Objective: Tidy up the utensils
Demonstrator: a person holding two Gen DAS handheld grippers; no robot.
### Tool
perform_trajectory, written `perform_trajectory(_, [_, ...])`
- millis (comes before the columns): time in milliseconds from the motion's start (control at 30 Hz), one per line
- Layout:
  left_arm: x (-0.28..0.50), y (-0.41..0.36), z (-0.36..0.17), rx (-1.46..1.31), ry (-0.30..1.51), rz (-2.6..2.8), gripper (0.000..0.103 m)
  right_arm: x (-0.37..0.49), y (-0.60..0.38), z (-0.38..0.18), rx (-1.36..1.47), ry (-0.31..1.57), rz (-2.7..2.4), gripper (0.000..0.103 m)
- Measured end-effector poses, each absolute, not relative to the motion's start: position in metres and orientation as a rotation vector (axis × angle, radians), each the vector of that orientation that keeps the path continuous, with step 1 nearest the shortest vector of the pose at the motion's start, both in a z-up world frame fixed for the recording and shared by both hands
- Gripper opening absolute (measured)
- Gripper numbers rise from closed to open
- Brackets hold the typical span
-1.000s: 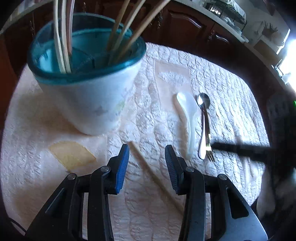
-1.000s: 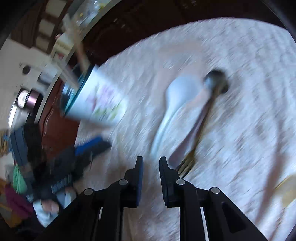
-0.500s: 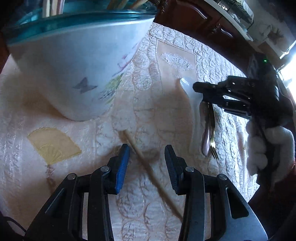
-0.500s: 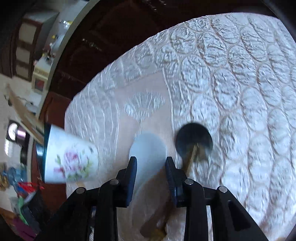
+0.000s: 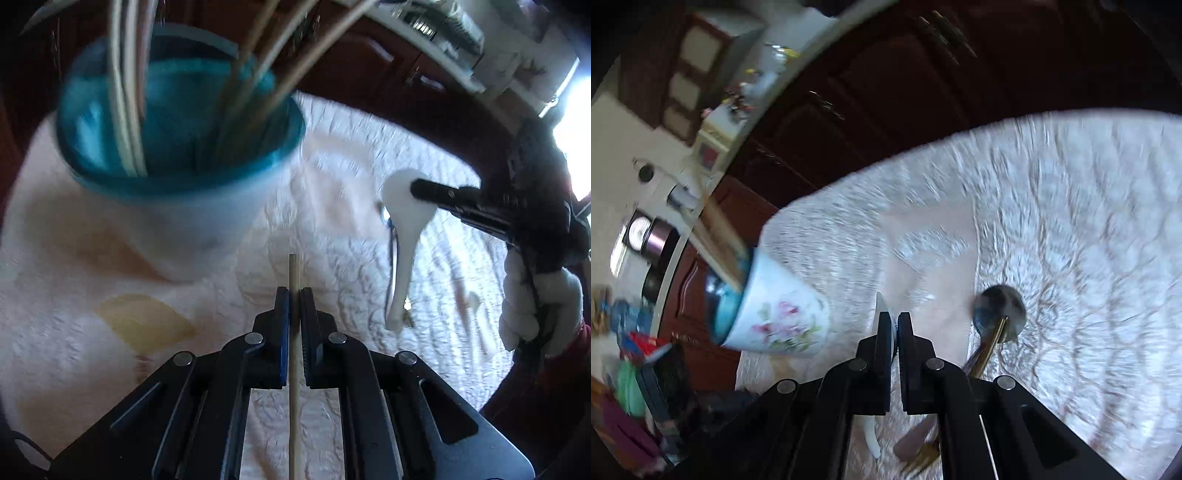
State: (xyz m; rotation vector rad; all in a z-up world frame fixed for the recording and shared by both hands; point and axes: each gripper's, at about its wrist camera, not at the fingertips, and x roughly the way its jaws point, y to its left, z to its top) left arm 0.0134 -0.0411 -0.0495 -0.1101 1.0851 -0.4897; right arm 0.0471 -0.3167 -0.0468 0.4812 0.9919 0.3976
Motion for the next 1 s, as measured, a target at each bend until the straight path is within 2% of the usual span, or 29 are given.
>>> perform_trajectory(333, [-0.011, -0.004, 0.039, -0.112, 0.871, -0.521, 0.004, 0.001, -0.311, 0.027, 0.363, 0.833, 0.422, 0.003])
perform_trajectory(1000, [-0.034, 0.041, 0.139, -0.126, 0.659, -0.489, 0.004, -0.016, -0.242, 0.090, 0.283, 0.717, 0.504, 0.003])
